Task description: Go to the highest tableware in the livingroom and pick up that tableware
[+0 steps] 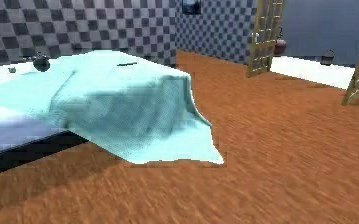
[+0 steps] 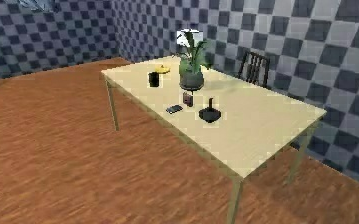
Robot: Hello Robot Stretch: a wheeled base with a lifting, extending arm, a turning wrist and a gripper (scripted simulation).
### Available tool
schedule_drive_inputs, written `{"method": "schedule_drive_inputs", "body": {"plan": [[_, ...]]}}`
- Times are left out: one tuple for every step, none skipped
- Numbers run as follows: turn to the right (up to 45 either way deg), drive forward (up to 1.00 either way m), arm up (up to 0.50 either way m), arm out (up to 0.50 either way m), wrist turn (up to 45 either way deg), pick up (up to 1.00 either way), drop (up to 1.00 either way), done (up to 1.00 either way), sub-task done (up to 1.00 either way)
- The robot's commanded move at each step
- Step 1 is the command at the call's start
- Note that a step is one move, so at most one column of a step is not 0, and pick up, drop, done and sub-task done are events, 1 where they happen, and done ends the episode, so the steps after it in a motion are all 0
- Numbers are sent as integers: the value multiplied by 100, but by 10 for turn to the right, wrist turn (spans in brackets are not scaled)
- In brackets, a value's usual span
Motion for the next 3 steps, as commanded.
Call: {"method": "schedule_drive_inputs", "body": {"plan": [[330,0,0,0,0,0,0,0,0],[0,100,0,0,0,0,0,0,0],[0,90,0,0,0,0,0,0,0]]}}
